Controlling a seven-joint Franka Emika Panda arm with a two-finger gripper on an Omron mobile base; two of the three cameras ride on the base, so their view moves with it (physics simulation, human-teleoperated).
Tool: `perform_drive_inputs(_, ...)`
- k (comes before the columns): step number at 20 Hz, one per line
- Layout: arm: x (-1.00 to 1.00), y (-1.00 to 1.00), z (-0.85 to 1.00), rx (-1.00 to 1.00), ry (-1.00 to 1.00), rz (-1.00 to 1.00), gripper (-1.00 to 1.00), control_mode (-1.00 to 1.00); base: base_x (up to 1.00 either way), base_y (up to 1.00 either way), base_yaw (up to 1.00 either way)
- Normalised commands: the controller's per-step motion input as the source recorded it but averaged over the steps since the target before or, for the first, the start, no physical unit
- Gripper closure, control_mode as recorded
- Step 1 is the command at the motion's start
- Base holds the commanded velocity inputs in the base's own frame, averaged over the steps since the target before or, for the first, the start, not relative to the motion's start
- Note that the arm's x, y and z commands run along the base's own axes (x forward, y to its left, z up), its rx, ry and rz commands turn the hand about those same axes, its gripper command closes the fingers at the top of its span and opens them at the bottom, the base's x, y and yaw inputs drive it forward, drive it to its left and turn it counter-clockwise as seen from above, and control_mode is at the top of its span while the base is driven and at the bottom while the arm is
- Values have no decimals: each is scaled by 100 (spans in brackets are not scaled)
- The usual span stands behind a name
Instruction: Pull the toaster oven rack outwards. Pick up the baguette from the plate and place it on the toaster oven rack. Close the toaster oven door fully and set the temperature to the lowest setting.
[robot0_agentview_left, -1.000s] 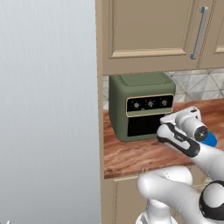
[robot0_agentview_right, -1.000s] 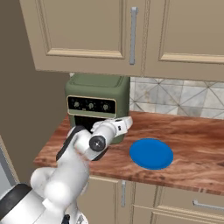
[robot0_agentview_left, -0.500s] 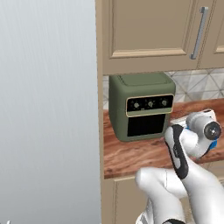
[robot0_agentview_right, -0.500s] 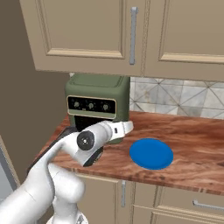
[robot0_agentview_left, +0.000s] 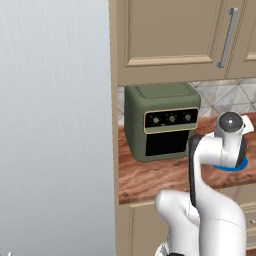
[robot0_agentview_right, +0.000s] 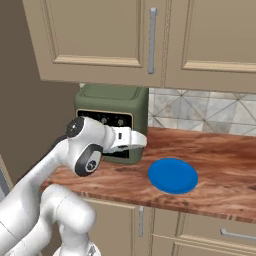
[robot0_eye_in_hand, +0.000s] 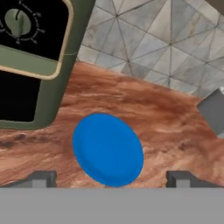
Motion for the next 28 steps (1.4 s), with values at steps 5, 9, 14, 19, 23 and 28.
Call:
perform_drive_inputs(5,-42,-16,61,0,66,-11,-100,-100,0,0,0)
perform_drive_inputs(9,-47,-4,9,2,44,4,-100,-100,0,0,0)
perform_drive_inputs(14,-8,0,-1,2,-1,2,-100,-100,0,0,0)
perform_drive_inputs(19,-48,0,-2,13,-20,8,-100,-100,0,0,0)
perform_drive_inputs(23,-44,8,1,20,-29,9,-100,-100,0,0,0)
perform_drive_inputs(28,-32,22,14,12,-18,3,-100,-100,0,0,0)
